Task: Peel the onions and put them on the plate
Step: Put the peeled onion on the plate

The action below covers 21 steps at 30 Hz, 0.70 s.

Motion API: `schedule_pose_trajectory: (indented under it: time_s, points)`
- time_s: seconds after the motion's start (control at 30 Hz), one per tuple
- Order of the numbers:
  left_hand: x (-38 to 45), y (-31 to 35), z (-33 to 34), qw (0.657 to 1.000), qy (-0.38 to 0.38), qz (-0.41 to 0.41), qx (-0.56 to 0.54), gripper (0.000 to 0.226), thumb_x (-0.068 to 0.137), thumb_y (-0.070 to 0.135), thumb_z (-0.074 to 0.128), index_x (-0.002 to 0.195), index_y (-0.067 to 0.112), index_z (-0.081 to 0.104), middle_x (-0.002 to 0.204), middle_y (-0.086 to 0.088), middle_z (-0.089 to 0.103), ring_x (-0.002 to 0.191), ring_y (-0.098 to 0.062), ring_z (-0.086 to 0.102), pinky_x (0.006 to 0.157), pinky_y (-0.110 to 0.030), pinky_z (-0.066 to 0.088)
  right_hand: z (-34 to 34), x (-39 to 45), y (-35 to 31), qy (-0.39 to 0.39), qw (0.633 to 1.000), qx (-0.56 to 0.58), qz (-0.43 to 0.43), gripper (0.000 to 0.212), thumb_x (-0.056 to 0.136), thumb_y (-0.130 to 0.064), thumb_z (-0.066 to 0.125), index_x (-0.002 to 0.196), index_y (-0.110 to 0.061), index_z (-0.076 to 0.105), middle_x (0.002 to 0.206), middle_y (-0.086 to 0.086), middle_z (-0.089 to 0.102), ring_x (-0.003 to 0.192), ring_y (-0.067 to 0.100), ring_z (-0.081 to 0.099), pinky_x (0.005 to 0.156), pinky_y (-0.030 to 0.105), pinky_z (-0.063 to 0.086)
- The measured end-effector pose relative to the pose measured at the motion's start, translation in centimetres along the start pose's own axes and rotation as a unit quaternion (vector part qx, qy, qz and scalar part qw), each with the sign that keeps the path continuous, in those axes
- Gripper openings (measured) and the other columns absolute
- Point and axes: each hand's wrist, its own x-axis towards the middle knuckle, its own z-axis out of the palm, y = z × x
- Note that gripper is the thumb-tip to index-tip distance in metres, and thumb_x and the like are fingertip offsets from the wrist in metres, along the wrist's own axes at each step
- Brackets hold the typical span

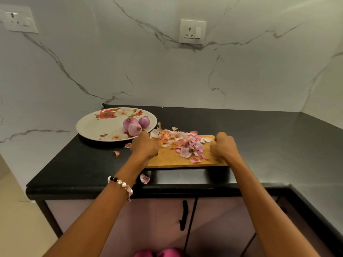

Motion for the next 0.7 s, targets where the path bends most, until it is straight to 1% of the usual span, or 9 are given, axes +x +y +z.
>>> schedule_pose_trajectory:
  time_s: [0.13,0.23,0.3,0.37,0.4,0.47,0.53,0.63,0.7]
  points:
    - [1.0,0.1,0.5,0.997,0.009,-0.027,-0.069,0.038,0.077,0.0,0.065,0.113,0.004,0.053,0.103,-0.014,0.056,0.094,-0.029,0.053,0.07,-0.033,0.046,-0.5,0.8,1.7,0.063,0.981,0.166,0.078,0.03,0.09,0.0,0.062,0.12,-0.001,0.062,0.126,0.02,0.059,0.113,0.034,0.058,0.093,0.04,0.05]
    - [1.9,0.0,0.9,0.992,0.035,-0.019,-0.119,0.033,0.087,0.009,0.062,0.118,0.003,0.05,0.104,-0.014,0.057,0.092,-0.026,0.056,0.066,-0.032,0.047,-1.0,1.1,3.2,0.063,0.944,0.302,0.117,0.045,0.08,0.005,0.076,0.122,-0.004,0.065,0.124,0.018,0.063,0.11,0.031,0.062,0.093,0.041,0.054]
    - [2.3,0.4,0.8,0.985,0.048,-0.006,-0.167,0.03,0.09,0.017,0.062,0.115,0.0,0.055,0.098,-0.011,0.061,0.088,-0.023,0.059,0.068,-0.033,0.052,-1.6,1.3,3.5,0.056,0.904,0.406,0.126,0.051,0.076,0.013,0.075,0.123,-0.001,0.062,0.119,0.018,0.064,0.102,0.032,0.065,0.083,0.045,0.057]
    - [2.7,1.0,0.3,0.974,0.04,0.006,-0.221,0.022,0.088,0.011,0.065,0.108,0.003,0.065,0.092,-0.006,0.066,0.086,-0.022,0.063,0.076,-0.039,0.057,-2.4,1.7,3.4,0.058,0.871,0.474,0.112,0.052,0.076,0.02,0.07,0.124,0.004,0.06,0.114,0.017,0.064,0.098,0.031,0.064,0.08,0.042,0.054]
    - [2.9,1.4,0.1,0.97,0.037,0.018,-0.24,0.021,0.086,0.007,0.067,0.106,0.007,0.068,0.092,-0.004,0.067,0.087,-0.022,0.064,0.076,-0.039,0.057,-2.8,2.0,3.3,0.062,0.866,0.487,0.099,0.051,0.076,0.022,0.069,0.123,0.005,0.06,0.113,0.017,0.065,0.098,0.031,0.064,0.082,0.041,0.054]
    - [3.1,2.2,-0.5,0.966,0.042,0.053,-0.251,0.027,0.083,0.005,0.069,0.109,0.013,0.068,0.094,0.003,0.067,0.088,-0.018,0.063,0.066,-0.029,0.055,-3.3,2.6,2.8,0.074,0.866,0.489,0.073,0.049,0.077,0.023,0.067,0.122,0.005,0.062,0.11,0.016,0.066,0.1,0.031,0.065,0.085,0.041,0.056]
    - [3.3,2.8,-1.0,0.963,0.056,0.086,-0.248,0.034,0.082,0.002,0.07,0.114,0.014,0.066,0.098,0.004,0.065,0.09,-0.017,0.062,0.062,-0.022,0.049,-3.6,3.3,2.3,0.088,0.87,0.483,0.05,0.046,0.077,0.024,0.064,0.119,0.005,0.065,0.105,0.014,0.068,0.098,0.03,0.066,0.088,0.043,0.057]
    - [4.0,2.8,-1.4,0.961,0.069,0.116,-0.241,0.045,0.077,-0.004,0.072,0.118,0.014,0.065,0.103,0.004,0.065,0.092,-0.019,0.064,0.067,-0.027,0.054,-3.7,4.3,1.7,0.106,0.872,0.477,0.026,0.046,0.075,0.028,0.061,0.113,0.004,0.068,0.096,0.011,0.069,0.096,0.031,0.068,0.084,0.043,0.059]
    - [4.4,2.3,-1.5,0.962,0.082,0.122,-0.228,0.047,0.078,-0.001,0.072,0.12,0.017,0.064,0.108,0.002,0.067,0.094,-0.02,0.065,0.074,-0.034,0.058,-3.6,4.7,1.6,0.115,0.875,0.47,0.014,0.048,0.075,0.027,0.062,0.114,0.001,0.069,0.097,0.01,0.069,0.096,0.029,0.067,0.084,0.041,0.059]
